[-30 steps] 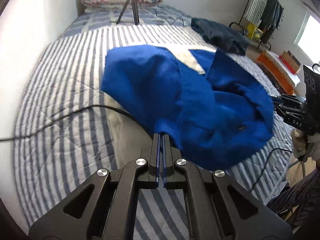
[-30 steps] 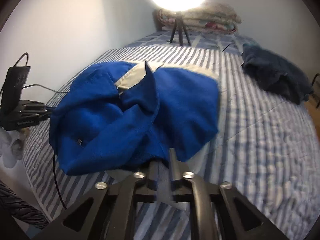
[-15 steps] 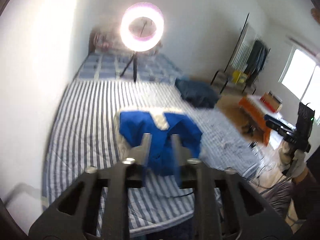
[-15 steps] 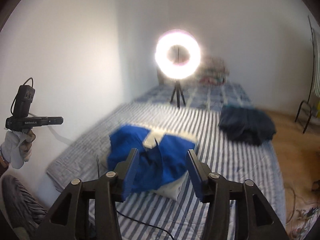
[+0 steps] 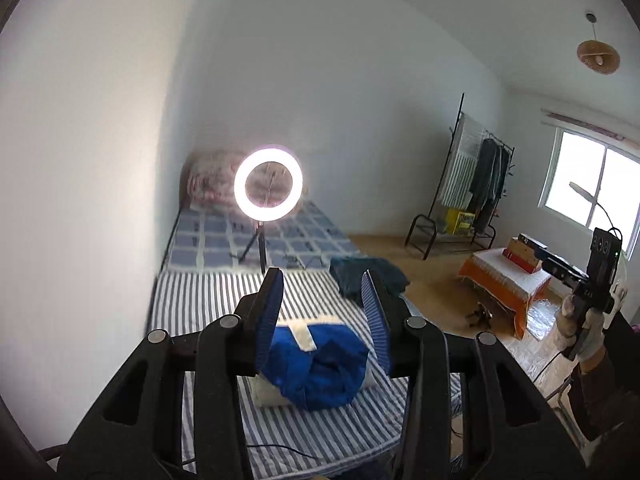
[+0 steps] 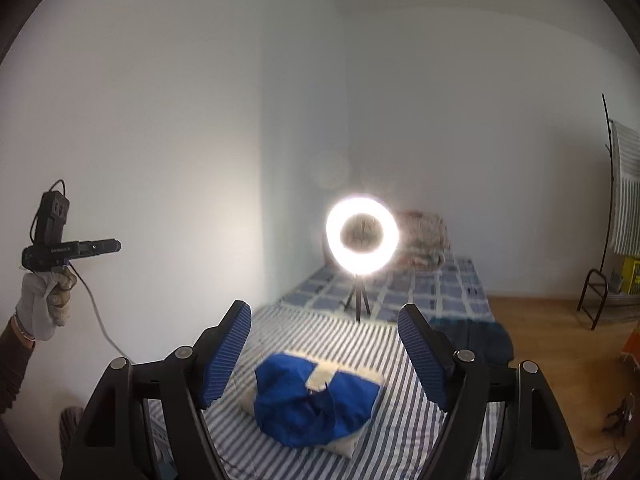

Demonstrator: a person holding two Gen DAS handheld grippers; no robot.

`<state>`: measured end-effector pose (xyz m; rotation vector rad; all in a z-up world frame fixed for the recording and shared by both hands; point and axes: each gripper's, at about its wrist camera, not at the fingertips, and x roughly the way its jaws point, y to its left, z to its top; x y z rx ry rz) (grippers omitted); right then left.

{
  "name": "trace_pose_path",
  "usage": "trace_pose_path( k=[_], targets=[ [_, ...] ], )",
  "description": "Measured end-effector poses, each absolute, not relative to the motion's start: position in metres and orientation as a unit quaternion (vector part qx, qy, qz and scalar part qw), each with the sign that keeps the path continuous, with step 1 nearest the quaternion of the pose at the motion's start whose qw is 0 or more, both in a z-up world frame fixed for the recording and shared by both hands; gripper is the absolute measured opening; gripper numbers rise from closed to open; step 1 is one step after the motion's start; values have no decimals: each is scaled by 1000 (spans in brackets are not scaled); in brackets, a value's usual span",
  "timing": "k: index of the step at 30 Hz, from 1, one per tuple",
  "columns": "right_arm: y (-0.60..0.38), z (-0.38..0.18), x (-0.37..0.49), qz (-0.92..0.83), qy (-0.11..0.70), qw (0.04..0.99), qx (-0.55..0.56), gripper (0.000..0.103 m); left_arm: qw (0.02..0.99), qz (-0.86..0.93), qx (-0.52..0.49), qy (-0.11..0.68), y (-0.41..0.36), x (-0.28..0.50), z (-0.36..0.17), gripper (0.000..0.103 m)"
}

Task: Fold large clothes
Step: 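Lower the folded jacket onto the mattress and open both tools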

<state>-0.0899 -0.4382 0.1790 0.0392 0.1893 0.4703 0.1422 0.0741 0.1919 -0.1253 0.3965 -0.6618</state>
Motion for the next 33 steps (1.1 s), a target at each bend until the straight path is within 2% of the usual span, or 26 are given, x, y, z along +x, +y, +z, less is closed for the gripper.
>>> trace_pose_path(
  k=[4,7,16,23,33],
  targets=[
    [-437,195,-90,209,75,975,-7,86,931,-309,-65,185,81,148,200,52],
    [-433,179,-73,215,98,972,3,87,928,-299,-70,210,78,171,172,57],
    [-416,56,37,240,239,938,74,87,872,-284,-163,364,60,286,25,57],
    [-413,-28,100,244,313,909,126,87,838,-261,-183,443,34,356,-66,58],
    [-427,-132,186,249,408,853,210,87,762,-248,-266,536,5,444,-184,62]
  ],
)
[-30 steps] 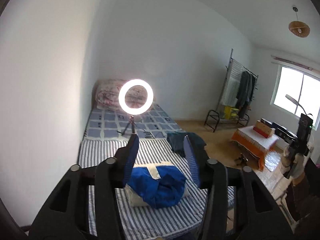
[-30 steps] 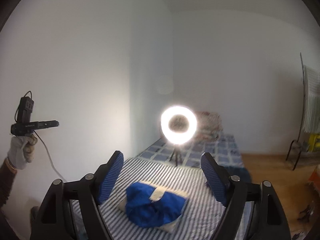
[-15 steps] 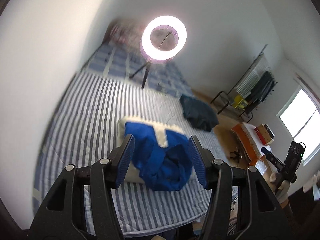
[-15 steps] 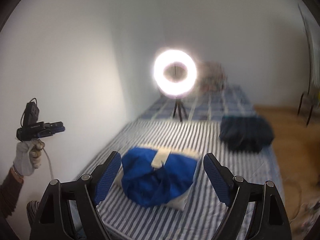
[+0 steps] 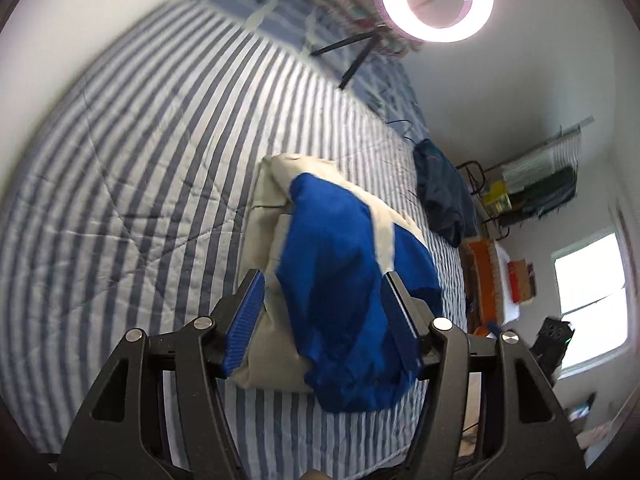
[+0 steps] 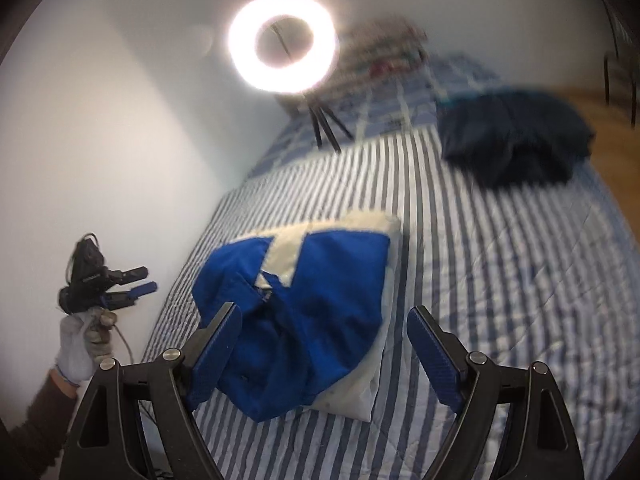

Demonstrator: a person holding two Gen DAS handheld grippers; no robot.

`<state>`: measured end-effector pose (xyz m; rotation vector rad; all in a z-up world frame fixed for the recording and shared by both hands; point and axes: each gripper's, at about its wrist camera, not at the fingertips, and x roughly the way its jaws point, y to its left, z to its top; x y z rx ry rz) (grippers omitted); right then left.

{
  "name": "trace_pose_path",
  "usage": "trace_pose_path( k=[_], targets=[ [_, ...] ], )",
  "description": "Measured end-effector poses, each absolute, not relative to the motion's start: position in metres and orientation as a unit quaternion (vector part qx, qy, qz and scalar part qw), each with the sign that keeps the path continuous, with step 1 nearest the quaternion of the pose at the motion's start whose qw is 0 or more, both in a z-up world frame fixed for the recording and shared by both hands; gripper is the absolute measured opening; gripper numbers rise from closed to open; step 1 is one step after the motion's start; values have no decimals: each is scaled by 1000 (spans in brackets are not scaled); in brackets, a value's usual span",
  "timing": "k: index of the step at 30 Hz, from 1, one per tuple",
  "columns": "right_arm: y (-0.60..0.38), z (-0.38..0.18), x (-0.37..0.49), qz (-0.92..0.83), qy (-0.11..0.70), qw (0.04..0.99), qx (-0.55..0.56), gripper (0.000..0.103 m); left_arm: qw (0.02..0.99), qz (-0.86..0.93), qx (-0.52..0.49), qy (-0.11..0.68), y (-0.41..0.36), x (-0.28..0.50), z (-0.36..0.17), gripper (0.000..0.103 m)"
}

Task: Fold large clothes

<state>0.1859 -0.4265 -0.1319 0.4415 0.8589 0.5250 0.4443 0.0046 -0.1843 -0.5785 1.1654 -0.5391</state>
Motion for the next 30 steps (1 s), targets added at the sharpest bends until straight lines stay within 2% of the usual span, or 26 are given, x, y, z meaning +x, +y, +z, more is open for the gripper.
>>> trace_pose_path(
  k=[5,10,11,12,13,14,15,16,17,18,22,25,28,29,30],
  targets=[
    [-429,-183,226,261,454,812,258,86,723,-245,-312,566,-5,476,-230,62],
    [-421,-222,252,289,477,772,306,80,693,-263,-324,588,-27,495,-260,62],
    [-419,-226,257,293,479,766,313,75,690,-267,-323,590,-31,498,-261,61],
    [-417,-232,261,301,483,756,323,72,689,-275,-320,589,-37,500,-262,54],
    [-414,-236,265,311,487,746,330,66,691,-281,-313,588,-45,502,-262,50],
    [-410,-239,269,322,492,737,334,55,700,-281,-302,583,-49,503,-259,35],
    [-407,-241,271,330,496,730,335,38,709,-282,-289,578,-53,503,-257,16],
    [-402,-243,274,340,501,724,332,26,709,-289,-285,577,-57,503,-255,11],
    [-397,-241,274,336,504,728,320,7,710,-290,-280,577,-59,502,-252,8],
    [-395,-236,273,332,506,735,307,3,717,-290,-267,575,-61,499,-248,6],
    [-390,-211,259,353,483,758,260,1,737,-280,-207,579,-72,482,-248,5],
    [-387,-233,258,326,512,758,240,1,731,-270,-184,599,-85,478,-278,6],
    [-378,-246,257,311,525,761,220,1,739,-268,-183,591,-87,475,-278,10],
    [-379,-242,257,313,527,760,218,2,740,-265,-176,592,-87,474,-274,11],
    [-379,-237,257,311,527,762,213,8,743,-264,-165,592,-87,472,-268,14]
  ],
)
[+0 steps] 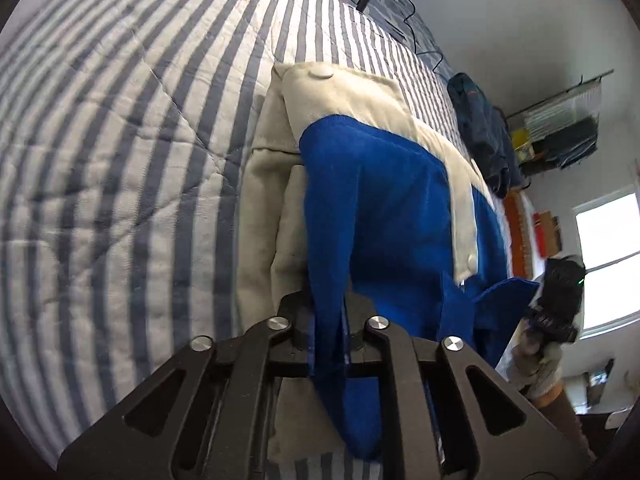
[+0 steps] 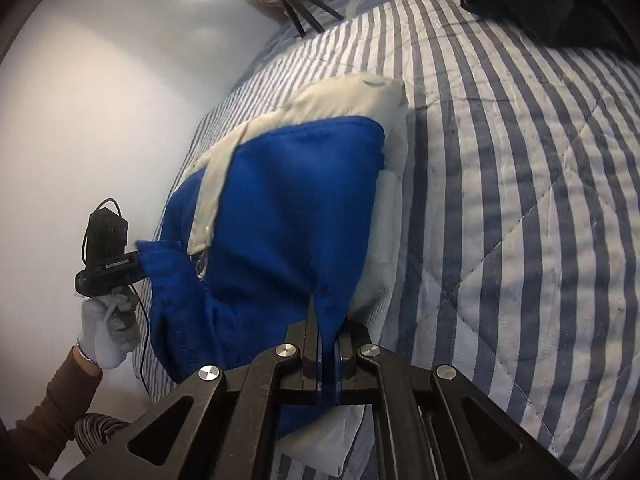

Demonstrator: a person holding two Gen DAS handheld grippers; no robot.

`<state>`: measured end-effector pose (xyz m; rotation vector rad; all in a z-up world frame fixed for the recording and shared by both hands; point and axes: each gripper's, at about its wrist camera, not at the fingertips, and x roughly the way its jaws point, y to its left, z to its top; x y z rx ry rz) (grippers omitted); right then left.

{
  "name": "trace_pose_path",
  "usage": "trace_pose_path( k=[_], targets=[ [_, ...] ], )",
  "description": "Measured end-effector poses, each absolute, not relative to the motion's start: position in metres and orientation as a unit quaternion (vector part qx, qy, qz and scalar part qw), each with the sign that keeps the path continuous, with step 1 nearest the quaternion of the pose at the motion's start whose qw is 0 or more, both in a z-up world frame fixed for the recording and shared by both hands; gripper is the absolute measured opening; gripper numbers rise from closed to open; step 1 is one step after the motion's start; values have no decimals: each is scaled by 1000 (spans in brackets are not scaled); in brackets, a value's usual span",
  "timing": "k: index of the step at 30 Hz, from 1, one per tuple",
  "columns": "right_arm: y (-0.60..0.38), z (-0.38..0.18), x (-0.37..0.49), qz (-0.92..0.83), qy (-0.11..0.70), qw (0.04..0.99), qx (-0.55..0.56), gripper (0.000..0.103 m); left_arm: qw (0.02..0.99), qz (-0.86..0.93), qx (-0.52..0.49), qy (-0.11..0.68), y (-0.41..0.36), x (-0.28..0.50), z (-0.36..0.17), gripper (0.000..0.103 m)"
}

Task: Fold large clothes

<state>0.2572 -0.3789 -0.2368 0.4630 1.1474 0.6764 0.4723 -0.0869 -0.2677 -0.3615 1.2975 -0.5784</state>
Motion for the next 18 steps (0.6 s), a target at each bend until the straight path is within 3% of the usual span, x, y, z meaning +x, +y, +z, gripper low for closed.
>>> trace_pose_path(
  k=[1,2,3,10,18],
  targets=[
    [-382,-228,255,300,523,772,200,13,752,-259,-148,588,-86,470,-258,18],
    [-386,-216,251,288,511,789,184,26,760,-255,-134,582,-83,468,-248,24],
    [-388,-208,248,282,499,801,170,28,772,-253,-121,570,-80,464,-237,25],
    [-355,-149,240,302,376,873,76,28,834,-254,-81,483,-101,470,-174,25],
    [-307,-184,312,299,408,860,57,29,830,-229,-33,508,-135,512,-231,25]
  ],
)
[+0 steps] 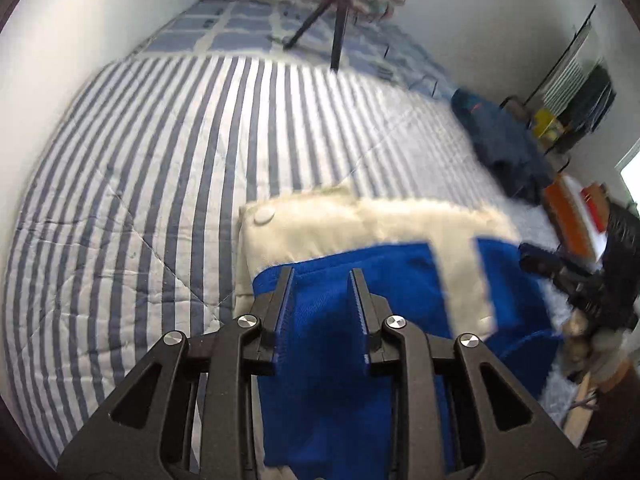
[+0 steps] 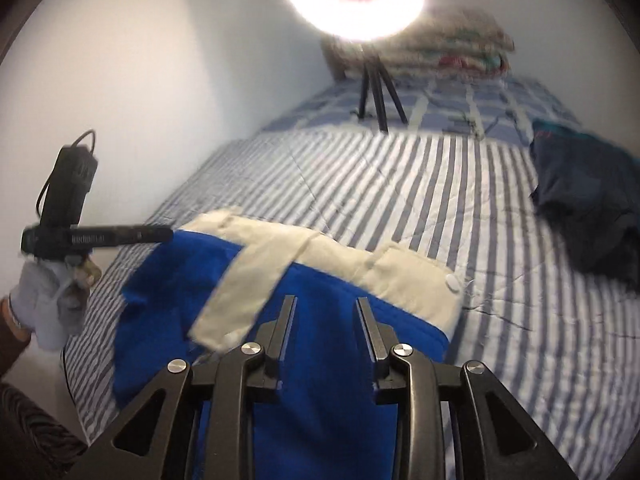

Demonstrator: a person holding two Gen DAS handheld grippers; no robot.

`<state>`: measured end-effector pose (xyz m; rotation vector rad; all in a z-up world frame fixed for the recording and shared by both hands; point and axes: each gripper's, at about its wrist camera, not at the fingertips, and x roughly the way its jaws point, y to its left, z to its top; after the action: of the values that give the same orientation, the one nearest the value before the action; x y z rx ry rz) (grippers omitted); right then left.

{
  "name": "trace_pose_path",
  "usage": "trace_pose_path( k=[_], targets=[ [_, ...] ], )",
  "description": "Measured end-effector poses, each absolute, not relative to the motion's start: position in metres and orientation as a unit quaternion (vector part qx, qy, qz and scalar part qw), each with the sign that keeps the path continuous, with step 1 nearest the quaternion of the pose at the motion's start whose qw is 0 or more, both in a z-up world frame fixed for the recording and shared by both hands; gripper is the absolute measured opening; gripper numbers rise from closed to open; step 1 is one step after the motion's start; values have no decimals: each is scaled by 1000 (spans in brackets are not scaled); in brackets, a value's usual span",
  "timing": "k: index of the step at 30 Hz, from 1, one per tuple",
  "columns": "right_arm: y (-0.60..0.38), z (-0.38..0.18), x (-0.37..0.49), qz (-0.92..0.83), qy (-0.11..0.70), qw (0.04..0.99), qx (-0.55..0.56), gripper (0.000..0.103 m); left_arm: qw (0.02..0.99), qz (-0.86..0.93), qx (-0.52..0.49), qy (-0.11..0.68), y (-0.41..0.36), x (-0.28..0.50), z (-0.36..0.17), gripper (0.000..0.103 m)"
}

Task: Fold large clothes

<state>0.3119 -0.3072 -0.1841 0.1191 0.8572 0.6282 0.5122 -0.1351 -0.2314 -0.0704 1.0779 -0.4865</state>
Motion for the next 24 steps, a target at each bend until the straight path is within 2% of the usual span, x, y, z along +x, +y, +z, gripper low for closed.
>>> trace_pose_path(
  k=[5,9,11,18,24],
  targets=[
    [-306,-221,333,287,441,848,69,17,822,-233,-40,518,-136,519,-260,25],
    [-297,-217,332,266,459,846,46,17,833,-217,-8,510,-144,513,-253,25],
    [-297,-198,322,272,461,844,43,22,838,-214,-2,502,-142,504,-239,25],
    [-313,-132,225,407,386,823,92,20,839,-276,-34,468,-125,440,-195,25],
    [-271,-156,202,418,409,811,-2,18,820,-309,5,482,-147,413,-210,25]
  ],
)
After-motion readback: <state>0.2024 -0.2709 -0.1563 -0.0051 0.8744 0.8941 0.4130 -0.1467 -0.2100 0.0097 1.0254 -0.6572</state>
